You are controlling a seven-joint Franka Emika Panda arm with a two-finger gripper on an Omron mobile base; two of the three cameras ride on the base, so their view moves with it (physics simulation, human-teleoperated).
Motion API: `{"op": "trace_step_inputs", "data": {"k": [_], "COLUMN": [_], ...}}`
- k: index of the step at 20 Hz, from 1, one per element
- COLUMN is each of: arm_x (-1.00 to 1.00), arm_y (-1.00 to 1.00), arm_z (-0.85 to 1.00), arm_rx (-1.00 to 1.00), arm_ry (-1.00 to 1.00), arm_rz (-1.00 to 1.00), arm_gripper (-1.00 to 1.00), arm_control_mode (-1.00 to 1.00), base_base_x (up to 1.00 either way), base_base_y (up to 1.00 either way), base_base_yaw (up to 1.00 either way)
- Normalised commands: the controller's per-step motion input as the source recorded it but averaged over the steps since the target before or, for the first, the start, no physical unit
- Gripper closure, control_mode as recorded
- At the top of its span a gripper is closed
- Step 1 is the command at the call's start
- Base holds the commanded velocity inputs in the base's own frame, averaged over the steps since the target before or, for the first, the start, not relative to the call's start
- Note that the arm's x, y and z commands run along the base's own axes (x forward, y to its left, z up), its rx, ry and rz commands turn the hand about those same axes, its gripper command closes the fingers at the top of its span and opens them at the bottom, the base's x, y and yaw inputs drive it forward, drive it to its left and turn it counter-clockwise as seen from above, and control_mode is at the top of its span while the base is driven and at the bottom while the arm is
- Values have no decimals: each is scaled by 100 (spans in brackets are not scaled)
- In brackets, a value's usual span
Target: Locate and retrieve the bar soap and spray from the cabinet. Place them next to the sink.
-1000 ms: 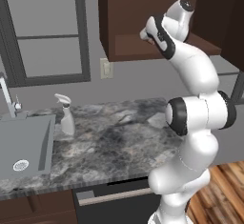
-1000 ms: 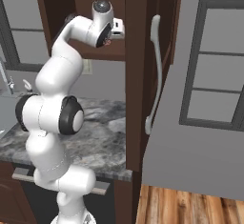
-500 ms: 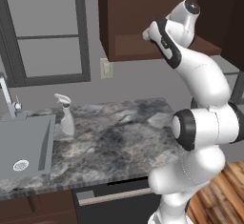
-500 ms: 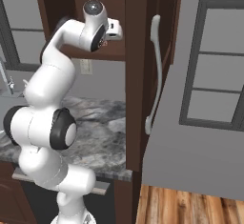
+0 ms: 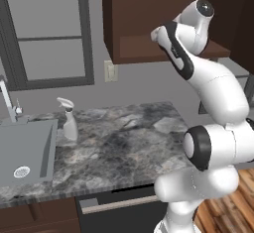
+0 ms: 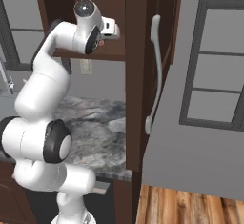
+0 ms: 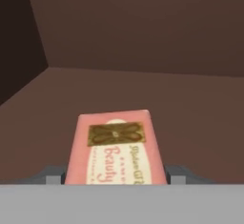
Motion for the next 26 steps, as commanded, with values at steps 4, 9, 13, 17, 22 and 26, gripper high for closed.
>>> {"op": "trace_step_inputs", "data": {"k": [4,9,13,17,22,26], "arm_x": [-41,-85,-100,-100,-100,-92], "arm_y": [-1,0,-2,0,16,15], "arm_z": [0,0,0,-5,-15,-18], "arm_rx": [0,0,0,0,1,0], "arm_ry": [0,-1,0,0,0,1], "arm_rz": [0,4,1,2,0,0], "arm_gripper": [100,100,100,100,100,100], "arm_control_mode": [-100,-100,-100,-100,-100,-100], "base_base_x": [0,0,0,0,0,0], "base_base_y": [0,0,0,0,0,0], "base_base_yaw": [0,0,0,0,0,0]}}
